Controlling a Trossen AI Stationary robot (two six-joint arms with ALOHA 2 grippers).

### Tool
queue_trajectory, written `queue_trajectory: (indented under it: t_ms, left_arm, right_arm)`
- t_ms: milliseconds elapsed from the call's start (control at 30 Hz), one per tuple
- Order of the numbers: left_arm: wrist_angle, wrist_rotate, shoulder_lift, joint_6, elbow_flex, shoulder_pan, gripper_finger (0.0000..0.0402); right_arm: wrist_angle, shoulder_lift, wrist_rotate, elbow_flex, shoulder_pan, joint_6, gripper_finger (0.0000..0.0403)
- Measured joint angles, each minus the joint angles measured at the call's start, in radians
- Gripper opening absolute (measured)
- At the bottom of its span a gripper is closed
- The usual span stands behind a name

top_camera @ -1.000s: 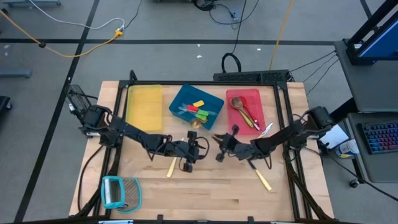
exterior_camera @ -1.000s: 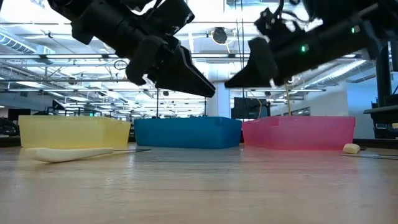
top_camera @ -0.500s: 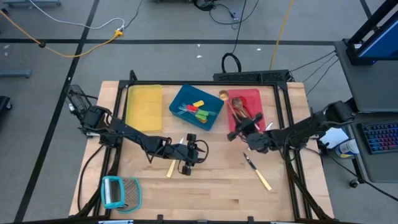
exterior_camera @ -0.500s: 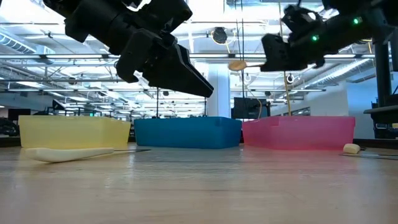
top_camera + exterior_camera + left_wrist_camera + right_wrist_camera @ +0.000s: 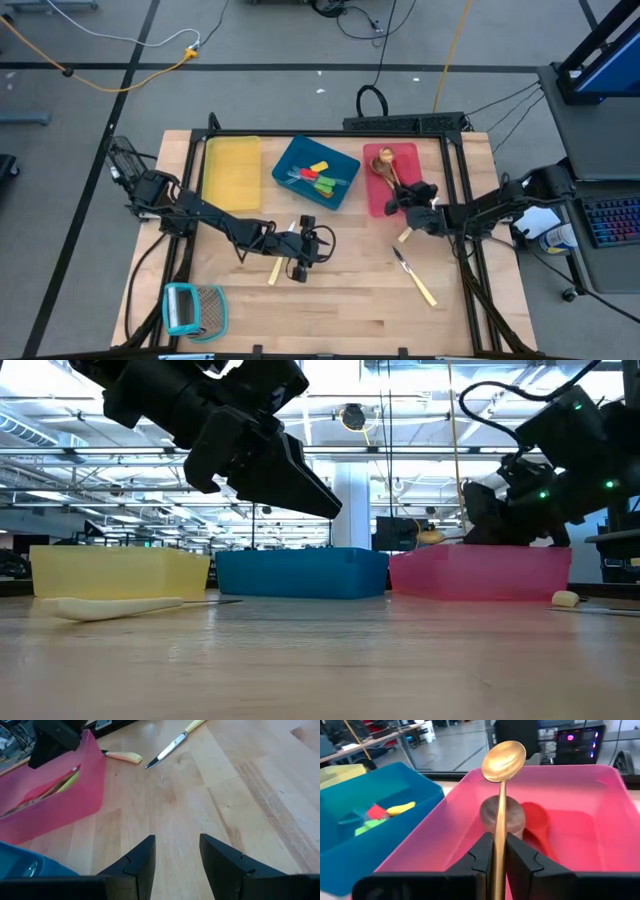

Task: Pick & Place Kitchen Items
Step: Put the golden spoon into the pink bin

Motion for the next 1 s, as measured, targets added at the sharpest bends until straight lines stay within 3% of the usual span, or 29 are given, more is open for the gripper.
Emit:
queue_trajectory:
  t_ms: [133, 267, 367, 567, 1000]
  left_arm:
    - [0.001, 0.0, 0.0, 0.003, 0.0, 0.0, 0.0159]
    - [0.001, 0.0, 0.0, 0.007, 0.0, 0.0, 0.0159]
    - [0.001, 0.0, 0.0, 0.007, 0.0, 0.0, 0.0159]
    - [0.002, 0.0, 0.0, 0.032, 0.0, 0.007, 0.0159]
    - [0.002, 0.0, 0.0, 0.044, 0.0, 0.02, 0.0159]
  right_arm:
    - [0.0, 0.001, -0.059, 0.015, -0.064, -0.064, 0.0025]
    - [-0.027, 0.001, -0.257, 0.064, -0.15, -0.153, 0.0024]
    - [-0.165, 0.001, -0.356, 0.134, -0.185, -0.205, 0.0025]
    - [-0.554, 0.001, -0.375, 0.245, -0.228, -0.111, 0.0027]
    - [-0.567, 0.001, -0.469, 0.24, -0.262, -0.19, 0.0064]
